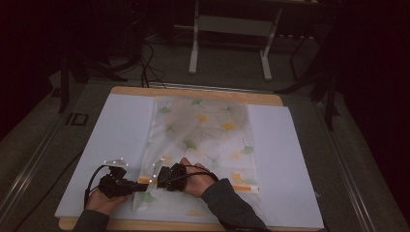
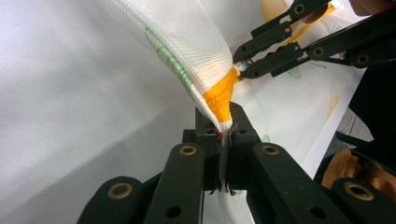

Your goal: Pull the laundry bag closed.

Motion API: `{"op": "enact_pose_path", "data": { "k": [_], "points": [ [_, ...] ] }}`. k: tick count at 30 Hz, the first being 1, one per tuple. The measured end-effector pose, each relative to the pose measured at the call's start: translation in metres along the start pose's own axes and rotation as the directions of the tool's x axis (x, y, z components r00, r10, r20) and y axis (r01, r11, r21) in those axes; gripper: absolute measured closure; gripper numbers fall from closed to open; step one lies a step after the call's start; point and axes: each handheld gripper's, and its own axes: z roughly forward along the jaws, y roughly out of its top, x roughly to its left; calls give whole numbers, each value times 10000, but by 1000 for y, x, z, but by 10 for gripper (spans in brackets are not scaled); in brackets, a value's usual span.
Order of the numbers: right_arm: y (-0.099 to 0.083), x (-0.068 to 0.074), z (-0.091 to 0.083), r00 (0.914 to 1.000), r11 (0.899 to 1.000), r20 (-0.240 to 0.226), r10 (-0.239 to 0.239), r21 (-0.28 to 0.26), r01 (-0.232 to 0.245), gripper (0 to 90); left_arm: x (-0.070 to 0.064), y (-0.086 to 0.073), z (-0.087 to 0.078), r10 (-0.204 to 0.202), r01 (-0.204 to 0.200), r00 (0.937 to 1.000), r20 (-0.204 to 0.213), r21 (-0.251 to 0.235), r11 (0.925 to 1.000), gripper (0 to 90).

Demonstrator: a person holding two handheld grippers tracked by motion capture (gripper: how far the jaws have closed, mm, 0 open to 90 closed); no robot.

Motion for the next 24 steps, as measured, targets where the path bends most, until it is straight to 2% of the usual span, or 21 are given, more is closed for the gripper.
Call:
{"op": "enact_pose_path", "data": {
  "k": [14, 24],
  "points": [
    [-12, -1, -4, 9998, 9998, 51, 207, 7, -207, 850, 1, 0, -2, 21, -21, 10000, -29, -47, 10000, 867],
    [-13, 1, -6, 9997, 9998, 100, 219, -14, -219, 850, 0, 0, -3, 51, -51, 10000, -26, -37, 10000, 868]
  ]
}}
